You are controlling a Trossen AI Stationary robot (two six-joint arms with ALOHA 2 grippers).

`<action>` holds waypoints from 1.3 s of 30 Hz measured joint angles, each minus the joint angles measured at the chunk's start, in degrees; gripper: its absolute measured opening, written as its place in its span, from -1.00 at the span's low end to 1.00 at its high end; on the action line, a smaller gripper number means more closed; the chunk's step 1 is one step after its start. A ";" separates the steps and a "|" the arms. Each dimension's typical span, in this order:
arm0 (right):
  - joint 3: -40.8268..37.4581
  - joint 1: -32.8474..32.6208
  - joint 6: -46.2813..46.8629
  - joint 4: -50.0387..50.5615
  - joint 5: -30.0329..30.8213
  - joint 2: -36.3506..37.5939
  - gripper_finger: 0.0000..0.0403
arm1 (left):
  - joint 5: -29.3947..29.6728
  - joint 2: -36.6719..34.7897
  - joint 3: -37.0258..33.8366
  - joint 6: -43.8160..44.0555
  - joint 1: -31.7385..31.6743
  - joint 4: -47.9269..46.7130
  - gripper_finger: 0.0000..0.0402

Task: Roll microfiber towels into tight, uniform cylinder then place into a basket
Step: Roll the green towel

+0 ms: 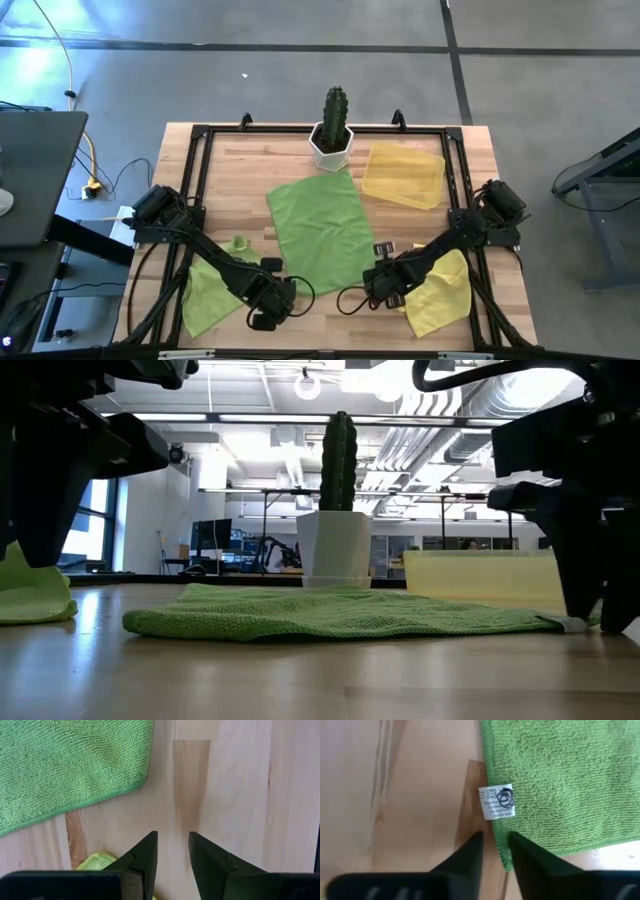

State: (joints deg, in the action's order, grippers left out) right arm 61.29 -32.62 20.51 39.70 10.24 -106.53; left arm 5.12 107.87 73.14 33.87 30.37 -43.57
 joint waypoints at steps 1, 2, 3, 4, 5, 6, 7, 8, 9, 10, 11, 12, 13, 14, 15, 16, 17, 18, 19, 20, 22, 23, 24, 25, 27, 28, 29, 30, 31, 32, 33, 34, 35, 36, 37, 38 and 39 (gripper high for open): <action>-0.01 0.00 0.04 -0.16 -0.27 -0.03 -0.71 | -0.02 0.00 0.00 0.00 -0.01 0.02 -0.51; -0.02 -0.02 0.16 -0.34 -0.38 -0.04 -0.79 | -0.04 0.00 0.00 0.00 0.00 0.02 -0.51; -0.03 -0.02 0.28 -0.48 -0.49 -0.06 -0.88 | -0.08 0.00 0.00 0.00 -0.01 0.02 -0.51; -0.05 -0.02 0.46 -0.55 -0.66 -0.08 -0.94 | -0.08 0.00 0.00 0.00 -0.02 0.05 -0.51; -0.07 -0.02 0.94 -0.59 -0.70 -0.10 -0.96 | -0.10 0.00 0.00 -0.02 -0.02 0.07 -0.51; -0.08 -0.02 1.68 -0.65 -0.73 -0.12 -0.96 | -0.08 0.00 0.00 0.00 0.00 0.07 -0.51; -0.11 -0.02 2.39 -0.70 -0.73 -0.03 -0.95 | -0.09 0.00 0.00 0.00 -0.01 0.07 -0.51; -0.13 -0.02 3.09 -0.85 -0.77 0.13 -0.95 | -0.08 0.00 0.00 0.00 0.00 0.09 -0.51; -0.11 0.01 3.80 -0.96 -1.04 0.32 -0.95 | -0.08 0.00 0.00 -0.01 0.00 0.07 -0.51; 0.04 0.10 4.45 -0.85 -1.53 0.67 -0.97 | -0.09 0.00 0.00 -0.01 0.00 0.10 -0.51; 0.38 0.26 4.85 -0.44 -1.97 1.06 -0.98 | -0.08 0.00 0.04 -0.02 -0.02 0.12 -0.51; 0.68 0.46 5.30 -0.08 -2.62 1.32 -0.99 | -0.06 0.00 0.19 -0.17 -0.01 0.04 -0.51; 0.94 0.75 6.06 -0.03 -2.75 1.68 -0.99 | 0.00 0.00 0.54 -0.55 -0.02 0.03 -0.51; 1.58 1.17 6.71 0.12 -2.75 2.11 -0.98 | 0.10 0.00 1.07 -1.16 0.00 0.11 -0.51; 2.28 1.55 7.45 -0.10 -2.83 2.86 -0.99 | 0.27 0.00 1.71 -1.56 -0.01 0.11 -0.51; 2.99 2.01 7.89 -0.34 -2.83 3.67 -0.99 | 0.71 0.00 2.41 -1.96 0.00 0.09 -0.51; 3.67 2.56 8.08 -0.52 -2.90 4.28 -1.00 | 1.45 0.00 3.09 -2.55 0.00 0.15 -0.51; 4.18 3.16 8.45 -0.52 -3.10 4.48 -1.00 | 2.48 0.00 3.82 -3.01 0.00 0.17 -0.51; 4.56 3.73 9.28 -0.30 -3.41 4.49 -1.00 | 3.79 0.00 4.58 -3.47 0.00 0.12 -0.51; 5.09 4.44 9.73 0.18 -3.85 4.49 -1.00 | 5.20 0.00 5.37 -3.90 0.00 0.12 -0.51; 6.82 5.74 10.40 0.03 -4.59 4.67 -1.00 | 8.11 0.00 6.75 -4.09 0.00 0.31 -0.51; 7.72 6.29 10.47 -0.01 -4.61 4.81 -1.00 | 9.56 -0.02 7.21 -4.09 0.00 0.28 -0.51; 8.58 6.83 10.24 0.52 -4.62 4.84 -1.00 | 10.92 -0.06 7.47 -4.09 0.00 0.48 -0.51; 9.48 7.39 9.53 1.50 -4.75 4.84 -1.00 | 12.32 -0.09 7.57 -4.10 0.00 0.69 -0.51; 11.59 8.51 8.62 3.08 -5.21 4.82 -1.00 | 15.16 -0.09 7.58 -4.09 -0.02 0.66 -0.51; 13.05 9.08 7.89 4.20 -5.42 4.82 -1.00 | 16.74 -0.09 7.58 -4.05 -0.02 0.68 -0.51; 14.44 9.64 7.38 5.62 -5.40 4.82 -1.00 | 18.37 -0.09 7.58 -3.77 -0.02 0.73 -0.51; 15.84 10.19 6.59 7.27 -5.38 4.84 -1.00 | 20.26 -0.09 7.58 -3.18 0.00 1.09 -0.51; 17.14 10.73 6.17 8.67 -5.23 4.84 -1.00 | 22.22 -0.09 7.58 -2.43 0.00 1.70 -0.51; 18.41 11.34 5.39 9.88 -4.80 4.84 -1.00 | 24.14 -0.09 7.58 -1.67 0.00 2.18 -0.51; 19.70 11.90 4.49 10.98 -4.50 4.84 -1.00 | 26.40 -0.09 7.58 -1.24 0.00 2.69 -0.51; 21.00 12.48 3.64 12.11 -4.45 4.84 -1.00 | 28.73 -0.09 7.58 -1.15 0.00 3.65 -0.51; 22.23 12.99 3.05 13.26 -4.41 4.84 -1.00 | 30.79 -0.09 7.58 -1.14 0.00 4.83 -0.51; 23.19 13.52 2.58 14.16 -4.31 4.86 -1.00 | 32.68 -0.09 7.58 -1.14 0.05 5.98 -0.51; 24.01 13.98 2.08 14.62 -4.30 4.89 -1.00 | 34.15 -0.09 7.58 -1.15 0.05 7.12 -0.51; 24.72 14.43 1.57 15.05 -4.30 4.89 -1.00 | 34.98 -0.09 7.58 -1.26 0.04 8.10 -0.51; 25.41 14.88 1.30 15.69 -4.31 4.89 -1.00 | 35.49 -0.09 7.58 -1.55 0.04 8.70 -0.51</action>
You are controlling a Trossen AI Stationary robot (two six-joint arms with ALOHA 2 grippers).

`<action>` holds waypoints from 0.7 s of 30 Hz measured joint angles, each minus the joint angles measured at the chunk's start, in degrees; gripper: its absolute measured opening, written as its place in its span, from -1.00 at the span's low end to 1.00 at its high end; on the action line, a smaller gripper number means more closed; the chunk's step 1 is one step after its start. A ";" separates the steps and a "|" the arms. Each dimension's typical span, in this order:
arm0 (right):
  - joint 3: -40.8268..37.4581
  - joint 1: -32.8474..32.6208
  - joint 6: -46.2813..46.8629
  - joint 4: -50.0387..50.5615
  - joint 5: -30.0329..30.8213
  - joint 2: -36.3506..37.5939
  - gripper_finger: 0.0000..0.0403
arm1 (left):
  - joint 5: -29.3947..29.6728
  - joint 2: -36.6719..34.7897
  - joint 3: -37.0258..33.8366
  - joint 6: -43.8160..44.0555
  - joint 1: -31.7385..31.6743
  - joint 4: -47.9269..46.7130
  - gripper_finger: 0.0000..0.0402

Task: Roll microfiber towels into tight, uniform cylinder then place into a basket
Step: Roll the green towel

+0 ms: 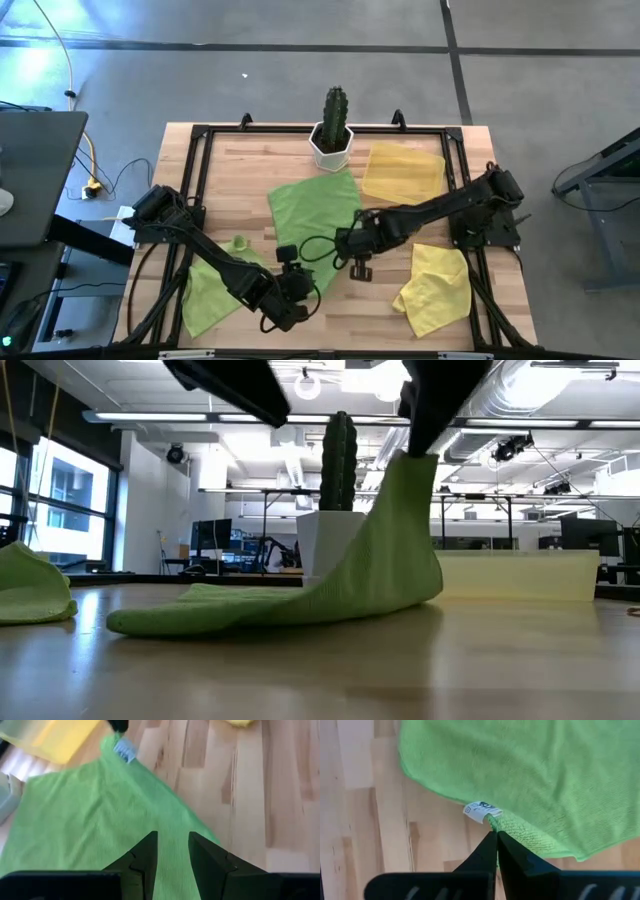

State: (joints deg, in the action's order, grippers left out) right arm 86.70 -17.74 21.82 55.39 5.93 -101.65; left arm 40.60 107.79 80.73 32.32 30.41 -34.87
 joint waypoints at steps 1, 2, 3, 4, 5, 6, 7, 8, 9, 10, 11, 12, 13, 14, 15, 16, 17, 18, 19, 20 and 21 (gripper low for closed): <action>0.62 0.40 -0.26 0.54 0.00 0.00 -1.00 | 0.44 0.00 -0.09 -0.06 0.00 0.32 -0.51; 1.13 0.81 -0.36 0.92 0.00 0.00 -1.00 | 1.02 0.00 -0.46 0.03 -0.08 0.96 -0.51; 1.58 1.20 -0.50 1.49 0.00 0.00 -1.00 | 1.61 0.00 -1.11 0.26 -0.26 1.89 -0.51; 1.86 1.61 -0.85 2.03 -0.02 0.02 -1.00 | 1.78 0.00 -1.88 0.79 -0.42 2.91 -0.51; 2.12 2.02 -0.96 2.54 -0.02 0.02 -1.00 | 1.81 0.04 -2.62 1.45 -0.64 4.05 -0.51; 2.37 2.44 -1.20 3.03 -0.02 0.02 -1.00 | 1.54 0.09 -3.23 1.88 -0.88 5.34 -0.50; 2.53 2.87 -1.29 3.40 -0.02 0.02 -1.00 | 0.82 0.09 -3.80 2.01 -1.15 6.87 -0.50; 2.60 3.30 -1.30 3.64 -0.02 0.06 -1.00 | -0.05 0.10 -4.51 1.97 -1.36 8.64 -0.49; 2.60 3.73 -1.31 4.00 -0.02 0.07 -1.00 | -0.46 0.25 -5.30 1.65 -1.64 10.62 -0.48; 2.60 4.14 -1.32 4.44 -0.02 0.07 -1.00 | -0.49 0.40 -6.12 1.45 -1.83 12.38 -0.47; 2.60 4.54 -1.33 4.86 -0.02 0.07 -1.00 | -0.48 0.48 -6.83 0.93 -1.98 13.67 -0.46; 2.60 4.94 -1.33 5.16 -0.02 0.07 -1.00 | -0.44 0.48 -7.28 0.33 -2.05 14.68 -0.45; 2.60 5.35 -1.33 5.34 -0.02 0.07 -1.00 | -0.45 0.47 -7.61 0.20 -2.21 15.80 -0.43; 2.60 5.74 -1.33 5.55 -0.02 0.07 -1.00 | -0.46 0.42 -7.93 0.22 -2.53 16.54 -0.41; 2.60 6.11 -1.33 5.64 -0.04 0.07 -1.00 | -0.43 0.42 -8.43 0.36 -2.77 16.69 -0.39; 2.60 6.40 -1.36 5.64 -0.04 0.07 -1.00 | -0.14 0.43 -9.02 0.41 -3.03 16.85 -0.38; 2.60 6.65 -1.42 5.69 -0.04 0.07 -1.00 | 0.52 0.47 -9.60 0.43 -3.31 17.07 -0.36; 2.60 6.89 -1.61 5.74 -0.04 0.07 -1.00 | 1.65 0.48 -10.11 0.47 -3.61 17.34 -0.34; 2.60 7.02 -1.89 5.75 -0.04 0.07 -1.00 | 2.93 0.46 -10.56 0.58 -3.92 17.56 -0.32; 2.60 7.10 -2.05 5.75 -0.04 0.07 -1.00 | 3.86 0.44 -10.97 1.24 -4.28 17.66 -0.31; 2.60 7.21 -2.41 5.77 -0.04 0.07 -1.00 | 4.08 0.44 -11.38 1.96 -4.72 17.70 -0.30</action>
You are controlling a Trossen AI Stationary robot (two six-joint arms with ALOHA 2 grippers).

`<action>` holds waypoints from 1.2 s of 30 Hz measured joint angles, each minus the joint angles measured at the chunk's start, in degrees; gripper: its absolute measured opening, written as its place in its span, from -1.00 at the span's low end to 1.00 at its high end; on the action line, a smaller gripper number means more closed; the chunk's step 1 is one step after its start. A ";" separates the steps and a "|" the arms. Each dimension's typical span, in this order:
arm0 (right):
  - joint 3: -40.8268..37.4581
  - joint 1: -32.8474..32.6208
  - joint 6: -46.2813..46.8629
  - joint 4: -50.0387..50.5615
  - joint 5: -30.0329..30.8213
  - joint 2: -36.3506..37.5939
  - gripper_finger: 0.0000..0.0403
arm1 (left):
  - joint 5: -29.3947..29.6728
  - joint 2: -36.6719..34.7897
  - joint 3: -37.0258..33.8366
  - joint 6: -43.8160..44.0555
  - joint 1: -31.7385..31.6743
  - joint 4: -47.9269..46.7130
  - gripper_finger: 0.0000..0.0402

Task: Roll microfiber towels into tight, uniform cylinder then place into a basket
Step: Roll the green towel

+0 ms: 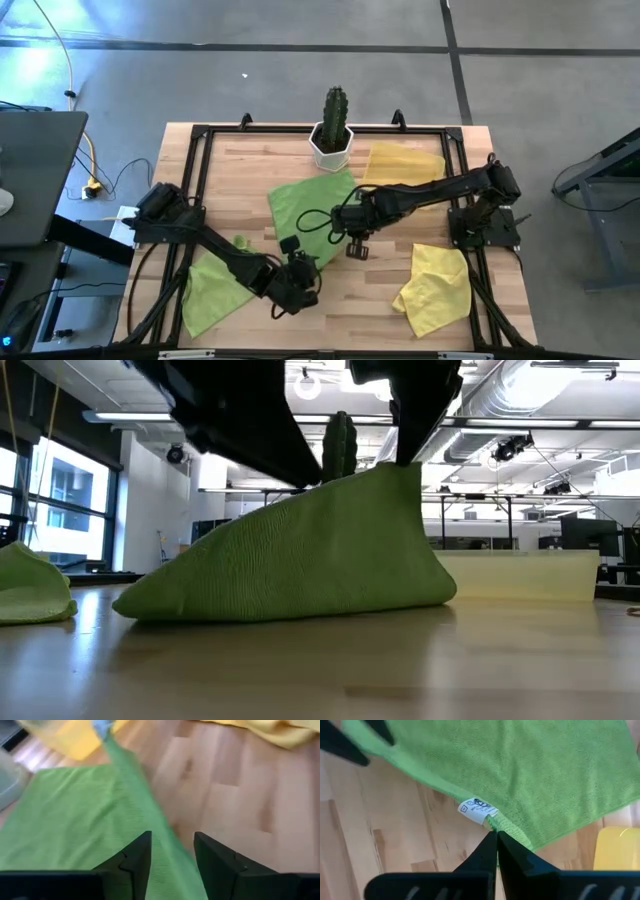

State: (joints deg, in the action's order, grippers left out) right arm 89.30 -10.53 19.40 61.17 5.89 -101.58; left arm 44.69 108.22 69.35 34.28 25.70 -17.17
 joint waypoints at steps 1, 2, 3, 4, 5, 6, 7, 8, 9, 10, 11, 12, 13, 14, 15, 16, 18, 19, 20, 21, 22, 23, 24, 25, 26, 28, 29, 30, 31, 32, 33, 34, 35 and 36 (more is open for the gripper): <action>0.00 0.07 -0.18 0.03 -0.07 0.00 -1.00 | -0.25 0.02 -0.26 0.72 -0.46 -0.16 -0.29; 0.00 0.07 -0.25 0.09 -0.07 0.00 -1.00 | -0.54 0.02 -0.40 1.29 -0.98 -0.22 -0.28; 0.00 0.07 -0.23 0.16 -0.07 0.00 -1.00 | -1.09 0.02 -0.53 1.97 -1.42 -0.01 -0.28; 0.00 0.07 -0.25 0.24 -0.07 0.00 -1.00 | -2.01 0.00 -0.78 2.50 -1.87 0.28 -0.28; 0.00 0.07 -0.34 0.33 -0.07 0.00 -1.00 | -3.10 0.00 -1.10 2.80 -2.27 0.32 -0.28; 0.00 0.07 -0.40 0.42 -0.07 0.00 -1.00 | -4.18 0.01 -1.38 3.31 -2.60 0.16 -0.29; 0.00 0.07 -0.42 0.55 -0.07 0.00 -1.00 | -5.19 0.02 -1.61 3.85 -2.81 0.13 -0.30; 0.00 0.07 -0.42 0.74 -0.07 0.00 -1.00 | -6.24 0.02 -1.86 4.34 -2.93 0.34 -0.31; 0.00 0.07 -0.42 0.96 -0.07 0.00 -1.00 | -7.19 0.00 -2.14 4.88 -2.93 0.33 -0.32; 0.00 0.07 -0.42 1.22 -0.07 0.00 -1.00 | -8.36 0.00 -2.45 5.65 -2.86 0.02 -0.33; 0.00 0.07 -0.43 1.49 -0.07 0.00 -1.00 | -9.62 0.00 -2.91 6.53 -2.72 -0.34 -0.34; 0.00 0.07 -0.51 1.65 -0.06 0.00 -1.00 | -10.89 0.01 -3.21 7.60 -2.55 -1.10 -0.35; 0.00 0.07 -0.93 1.81 -0.05 0.00 -1.00 | -11.95 0.02 -3.39 8.67 -2.28 -1.96 -0.36; 0.00 0.07 -1.40 2.03 -0.04 0.00 -1.00 | -12.91 0.02 -3.44 9.73 -2.01 -2.89 -0.36; 0.00 0.07 -1.60 2.08 -0.03 0.00 -1.00 | -13.63 0.01 -3.48 10.69 -1.67 -4.15 -0.37; 0.00 0.07 -1.73 2.04 0.07 0.00 -1.00 | -14.38 0.00 -3.50 11.53 -1.30 -5.62 -0.38; 0.00 0.07 -1.79 2.05 0.52 0.00 -1.00 | -15.88 0.01 -3.52 13.25 -0.44 -9.03 -0.39; 0.00 0.07 -1.93 2.06 0.82 0.00 -1.00 | -16.43 0.00 -3.52 14.30 0.03 -10.65 -0.40; 0.00 0.07 -1.93 2.13 1.09 0.00 -1.00 | -16.87 0.00 -3.52 15.31 0.40 -12.30 -0.40; 0.00 0.07 -1.95 2.26 1.19 0.00 -1.00 | -17.22 0.02 -3.52 16.37 0.78 -14.06 -0.41; 0.00 0.07 -1.95 2.45 1.44 0.00 -1.00 | -17.43 0.00 -3.52 17.24 1.14 -15.79 -0.41; 0.00 0.07 -1.95 2.45 1.61 0.00 -1.00 | -17.37 0.00 -3.52 18.06 1.44 -17.56 -0.41; 0.00 0.07 -1.95 2.46 1.69 0.00 -1.00 | -16.89 0.00 -3.52 18.95 1.67 -19.31 -0.41; 0.00 0.07 -1.95 2.53 1.97 0.00 -1.00 | -16.01 0.01 -3.52 19.85 1.83 -21.34 -0.41; 0.00 0.07 -1.95 2.50 2.18 0.00 -1.00 | -14.76 0.02 -3.52 20.92 1.84 -23.49 -0.41; 0.00 0.07 -1.95 2.49 2.31 0.00 -1.00 | -11.57 0.02 -3.52 23.73 1.64 -27.56 -0.41; 0.00 0.07 -1.95 2.49 2.39 0.00 -1.00 | -10.21 0.00 -3.52 25.33 1.49 -29.26 -0.41; 0.00 0.07 -1.95 2.49 2.44 0.00 -1.00 | -9.60 0.00 -3.55 26.79 1.29 -30.30 -0.41; 0.00 0.07 -1.95 2.49 2.57 0.00 -1.00 | -9.60 0.00 -3.55 27.52 1.20 -30.32 -0.42; 0.00 0.07 -1.92 2.49 2.74 0.00 -1.00 | -9.81 -0.09 -3.55 27.38 1.20 -29.58 -0.42; 0.00 0.09 -1.84 2.49 3.10 0.00 -1.00 | -10.58 -0.32 -3.55 26.15 1.36 -28.42 -0.41; 0.00 0.26 -1.68 2.51 3.61 0.00 -1.00 | -10.96 -0.51 -3.55 24.42 1.78 -26.51 -0.41; 0.00 0.41 -1.49 2.49 4.22 0.00 -1.00 | -11.23 -0.55 -3.51 22.55 2.36 -23.81 -0.42; 0.00 0.70 -1.29 2.49 4.94 0.00 -1.00 | -11.05 -0.56 -3.50 20.84 2.97 -21.45 -0.42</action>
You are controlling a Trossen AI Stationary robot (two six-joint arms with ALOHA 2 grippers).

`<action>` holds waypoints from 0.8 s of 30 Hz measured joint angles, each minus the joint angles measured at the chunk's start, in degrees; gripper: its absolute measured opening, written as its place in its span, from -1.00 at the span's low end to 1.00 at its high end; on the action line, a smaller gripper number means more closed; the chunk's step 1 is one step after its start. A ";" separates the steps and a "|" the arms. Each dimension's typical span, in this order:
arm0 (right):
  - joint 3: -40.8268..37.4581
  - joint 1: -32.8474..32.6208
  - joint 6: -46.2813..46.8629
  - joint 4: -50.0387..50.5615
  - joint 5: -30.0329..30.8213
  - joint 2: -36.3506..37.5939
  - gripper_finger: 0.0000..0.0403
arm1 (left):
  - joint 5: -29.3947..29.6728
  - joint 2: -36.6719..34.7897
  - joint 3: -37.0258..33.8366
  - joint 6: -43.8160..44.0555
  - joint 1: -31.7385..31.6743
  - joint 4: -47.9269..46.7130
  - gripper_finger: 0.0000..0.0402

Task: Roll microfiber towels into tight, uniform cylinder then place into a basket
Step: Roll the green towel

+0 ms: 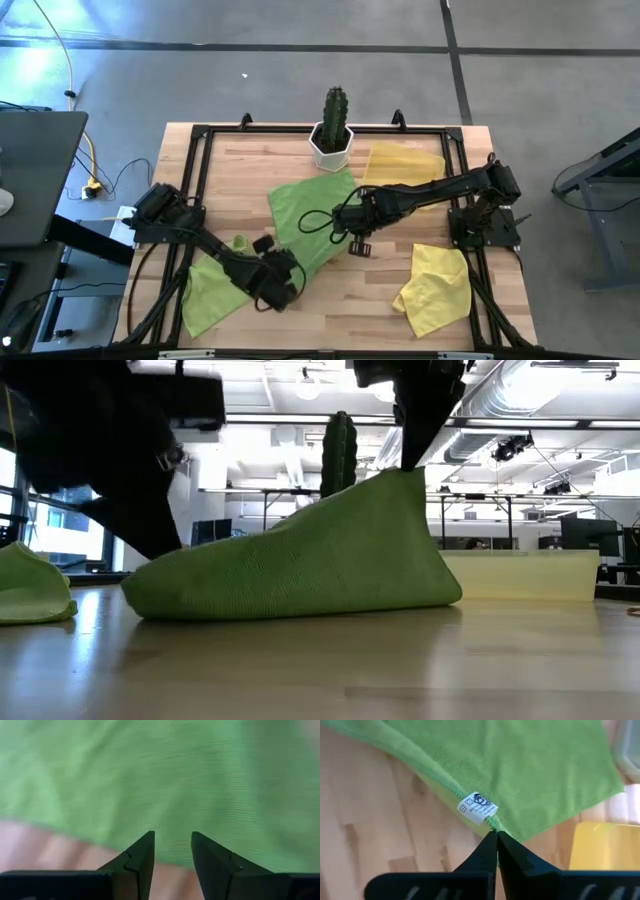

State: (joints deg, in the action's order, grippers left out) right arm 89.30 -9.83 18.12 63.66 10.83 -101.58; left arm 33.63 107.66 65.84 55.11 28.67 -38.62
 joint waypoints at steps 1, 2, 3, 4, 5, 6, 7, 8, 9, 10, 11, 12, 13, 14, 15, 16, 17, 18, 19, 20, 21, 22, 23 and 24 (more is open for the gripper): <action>0.00 0.38 0.58 -0.02 0.76 0.00 -1.00 | 0.97 -0.25 -0.02 -1.53 0.63 1.72 -0.42; 0.00 0.91 1.44 -0.04 1.58 0.00 -1.00 | 2.72 -0.65 -0.04 -3.14 1.26 3.37 -0.42; 0.00 1.45 2.34 -0.03 2.41 0.00 -1.00 | 5.26 -0.91 0.02 -4.79 1.80 5.75 -0.42; 0.00 1.95 3.19 -0.06 2.99 0.00 -1.00 | 8.59 -0.94 0.15 -6.23 2.18 7.66 -0.42; 0.00 2.50 4.12 -0.07 3.16 0.00 -1.00 | 12.11 -0.92 0.13 -7.19 2.51 8.63 -0.42; 0.00 3.10 4.76 -0.11 3.24 0.00 -1.00 | 15.67 -0.86 -0.02 -8.35 2.86 9.46 -0.42; 0.00 3.60 5.25 -0.18 3.24 0.00 -1.00 | 19.12 -0.83 -0.02 -9.70 3.11 10.56 -0.42; 0.00 4.05 5.44 -0.20 3.15 0.00 -1.00 | 21.70 -0.83 -0.01 -10.82 3.30 11.49 -0.42; 0.00 4.58 5.62 -0.27 3.05 0.00 -1.00 | 23.50 -0.83 0.04 -11.63 3.38 11.94 -0.42; 0.00 5.01 5.83 -0.36 2.80 0.00 -1.00 | 24.28 -0.83 0.03 -12.10 3.39 12.04 -0.42; 0.00 5.43 5.99 -0.39 2.61 0.01 -1.00 | 24.45 -0.83 0.00 -12.22 3.19 11.95 -0.42; 0.00 5.82 6.03 -0.43 2.60 0.00 -1.00 | 24.39 -0.81 0.00 -12.27 2.94 11.95 -0.42; 0.00 6.22 6.05 -0.52 2.58 0.01 -1.00 | 24.29 -0.81 0.00 -12.32 2.75 12.01 -0.42; 0.00 6.58 6.05 -0.56 2.57 0.02 -1.00 | 24.05 -0.81 0.00 -12.66 2.50 12.16 -0.42; 0.00 6.95 6.02 -0.54 2.56 0.02 -1.00 | 23.40 -0.81 0.00 -13.49 2.39 12.34 -0.42; 0.00 7.30 5.95 -0.54 2.56 0.00 -1.00 | 22.38 -0.81 0.00 -14.78 2.29 12.56 -0.42; 0.00 7.56 5.93 -0.55 2.56 0.02 -1.00 | 20.96 -0.81 0.00 -16.47 2.20 12.76 -0.42; 0.00 7.79 5.87 -0.55 2.56 0.02 -1.00 | 19.15 -0.81 0.00 -17.84 2.05 12.80 -0.42; 0.00 8.01 5.67 -0.54 2.56 0.02 -1.00 | 17.04 -0.81 -0.08 -19.15 1.95 12.84 -0.42; 0.00 8.09 5.17 -0.52 2.57 0.02 -1.00 | 15.29 -0.81 -0.30 -20.03 1.99 12.97 -0.42; 0.00 8.10 4.63 -0.54 2.56 0.01 -1.00 | 13.78 -0.81 -0.60 -20.46 1.99 12.91 -0.42; 0.00 8.07 4.19 -0.54 2.55 0.02 -1.00 | 12.74 -0.78 -0.94 -20.83 1.84 12.88 -0.42; 0.00 8.05 4.03 -0.52 2.54 0.02 -1.00 | 11.94 -0.77 -1.42 -20.85 1.67 13.13 -0.42; 0.00 8.05 4.00 -0.55 2.52 0.01 -1.00 | 11.47 -0.77 -1.98 -20.85 1.48 13.50 -0.42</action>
State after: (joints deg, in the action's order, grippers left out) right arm 89.30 -1.78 22.12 63.11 13.34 -101.57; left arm 45.10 106.89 63.87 34.26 30.15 -25.12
